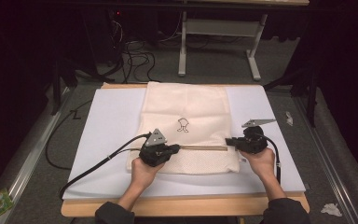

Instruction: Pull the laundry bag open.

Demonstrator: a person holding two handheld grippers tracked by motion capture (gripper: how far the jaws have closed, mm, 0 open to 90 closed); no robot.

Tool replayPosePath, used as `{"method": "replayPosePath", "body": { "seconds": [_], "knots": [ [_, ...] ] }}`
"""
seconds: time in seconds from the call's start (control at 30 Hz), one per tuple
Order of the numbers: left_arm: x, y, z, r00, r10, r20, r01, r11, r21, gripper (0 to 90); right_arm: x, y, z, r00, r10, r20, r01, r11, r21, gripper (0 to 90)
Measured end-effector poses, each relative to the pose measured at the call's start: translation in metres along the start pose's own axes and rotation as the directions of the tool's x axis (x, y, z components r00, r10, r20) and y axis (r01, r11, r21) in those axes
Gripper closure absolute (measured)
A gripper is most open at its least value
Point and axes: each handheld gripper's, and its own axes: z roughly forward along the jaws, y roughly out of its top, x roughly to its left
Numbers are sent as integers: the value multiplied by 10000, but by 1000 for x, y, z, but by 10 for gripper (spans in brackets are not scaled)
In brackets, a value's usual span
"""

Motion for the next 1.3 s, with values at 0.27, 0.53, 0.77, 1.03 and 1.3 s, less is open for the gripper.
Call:
{"method": "replayPosePath", "body": {
  "seconds": [0.27,0.53,0.77,1.03,1.3],
  "knots": [
    [5,-2,-7,9998,-144,-130,143,9999,-77,870,-1,-1,0,10000,27,62,-27,10000,57,880],
    [7,-4,-12,9996,-140,-252,137,9999,-87,870,-2,-1,1,10000,11,83,-12,10000,97,880],
    [10,-6,-17,9992,-306,-266,301,9994,-167,870,-3,-2,0,9999,66,93,-67,9999,99,880],
    [13,-8,-22,9987,-422,-279,414,9987,-285,871,-2,-1,1,10000,12,91,-13,9999,104,880],
    [15,-8,-26,9984,-414,-389,401,9987,-323,871,-3,-2,1,9999,0,164,-2,9999,103,880]
  ]
}}
